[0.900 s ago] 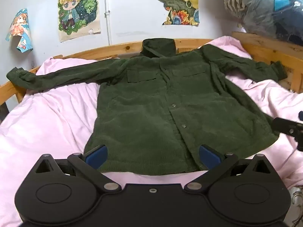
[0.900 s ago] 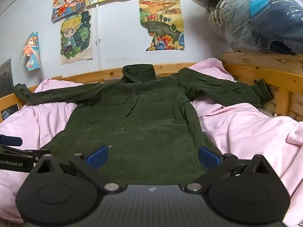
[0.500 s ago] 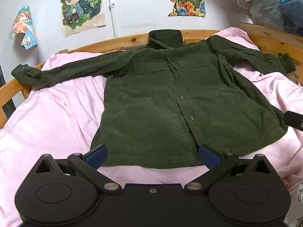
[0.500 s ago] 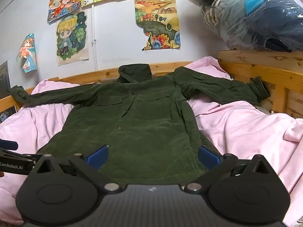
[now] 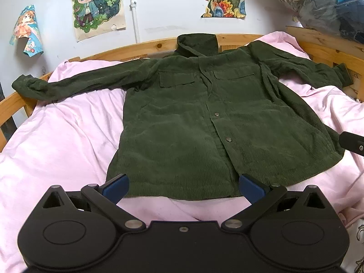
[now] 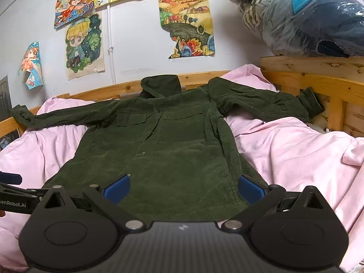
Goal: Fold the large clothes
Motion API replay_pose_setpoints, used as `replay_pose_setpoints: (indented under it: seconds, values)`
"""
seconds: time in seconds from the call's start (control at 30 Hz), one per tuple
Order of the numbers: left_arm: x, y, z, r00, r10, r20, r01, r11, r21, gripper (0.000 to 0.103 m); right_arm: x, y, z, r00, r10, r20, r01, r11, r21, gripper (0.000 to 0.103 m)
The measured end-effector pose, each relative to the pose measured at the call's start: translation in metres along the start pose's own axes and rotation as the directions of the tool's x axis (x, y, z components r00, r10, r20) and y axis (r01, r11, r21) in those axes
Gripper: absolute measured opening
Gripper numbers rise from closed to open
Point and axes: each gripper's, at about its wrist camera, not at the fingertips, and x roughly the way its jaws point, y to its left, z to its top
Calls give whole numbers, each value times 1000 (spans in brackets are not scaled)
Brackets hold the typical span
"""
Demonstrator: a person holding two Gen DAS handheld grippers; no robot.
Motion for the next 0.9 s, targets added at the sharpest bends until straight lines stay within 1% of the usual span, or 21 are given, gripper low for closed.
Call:
replay_pose_setpoints:
  seconds: [0.9]
  values:
    - [0,2,0,1000,-6,3,6,1000,-8,102,2,3,-2,1000,6,-12,-6,1000,-7,103]
